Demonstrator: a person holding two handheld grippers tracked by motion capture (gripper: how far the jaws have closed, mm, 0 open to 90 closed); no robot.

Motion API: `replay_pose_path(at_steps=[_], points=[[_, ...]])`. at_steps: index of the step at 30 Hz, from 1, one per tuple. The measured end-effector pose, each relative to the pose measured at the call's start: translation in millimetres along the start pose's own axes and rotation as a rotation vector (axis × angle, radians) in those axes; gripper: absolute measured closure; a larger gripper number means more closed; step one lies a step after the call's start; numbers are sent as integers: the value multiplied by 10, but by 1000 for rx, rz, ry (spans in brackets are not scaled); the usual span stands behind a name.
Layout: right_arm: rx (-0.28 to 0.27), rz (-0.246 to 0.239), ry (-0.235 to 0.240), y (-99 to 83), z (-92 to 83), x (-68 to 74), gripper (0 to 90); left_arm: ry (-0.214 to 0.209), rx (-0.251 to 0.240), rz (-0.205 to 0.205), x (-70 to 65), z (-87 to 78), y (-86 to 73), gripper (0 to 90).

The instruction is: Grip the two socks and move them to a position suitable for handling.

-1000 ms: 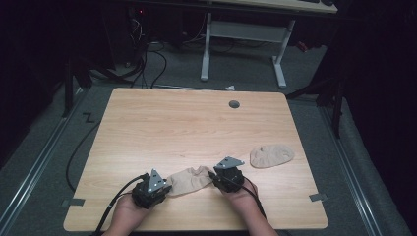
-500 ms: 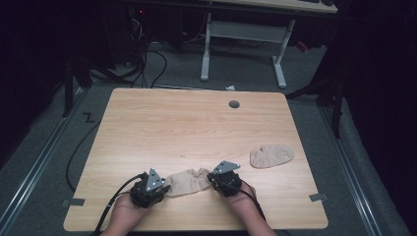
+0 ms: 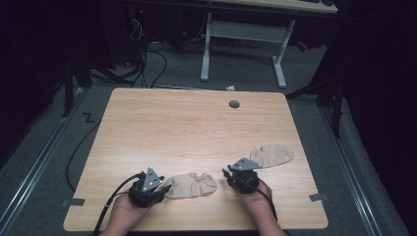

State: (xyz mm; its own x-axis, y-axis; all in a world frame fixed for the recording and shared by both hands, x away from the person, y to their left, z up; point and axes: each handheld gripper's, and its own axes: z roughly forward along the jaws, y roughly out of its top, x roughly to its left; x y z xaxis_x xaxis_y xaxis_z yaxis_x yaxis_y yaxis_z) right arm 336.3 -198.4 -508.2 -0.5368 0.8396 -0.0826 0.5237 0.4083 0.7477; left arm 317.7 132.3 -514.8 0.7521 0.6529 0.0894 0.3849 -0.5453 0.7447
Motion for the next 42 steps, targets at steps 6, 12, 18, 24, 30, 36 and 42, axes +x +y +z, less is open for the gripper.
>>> replay_pose_path(at_steps=[6, 12, 18, 24, 30, 36, 42], points=[[43, 121, -172, -135, 12, -579, 625, 24, -11, -46, 85, -23, -19, 550], [59, 178, -173, -222, 1, -755, 587, 28, -17, -61, 131, -41, -22, 525], [69, 206, -167, -276, 37, -858, 545, 20, -24, -80, 168, -60, -31, 505], [70, 214, -176, -283, 70, -882, 561, 19, -19, -81, 175, -57, -45, 500], [70, 216, -203, -287, 66, -897, 673, 19, -12, -80, 171, -48, -53, 495], [71, 197, -246, -287, 77, -910, 821, 20, -10, -87, 176, -48, -52, 495], [77, 203, -232, -279, 64, -930, 843, 21, -13, -87, 180, -44, -58, 494]])
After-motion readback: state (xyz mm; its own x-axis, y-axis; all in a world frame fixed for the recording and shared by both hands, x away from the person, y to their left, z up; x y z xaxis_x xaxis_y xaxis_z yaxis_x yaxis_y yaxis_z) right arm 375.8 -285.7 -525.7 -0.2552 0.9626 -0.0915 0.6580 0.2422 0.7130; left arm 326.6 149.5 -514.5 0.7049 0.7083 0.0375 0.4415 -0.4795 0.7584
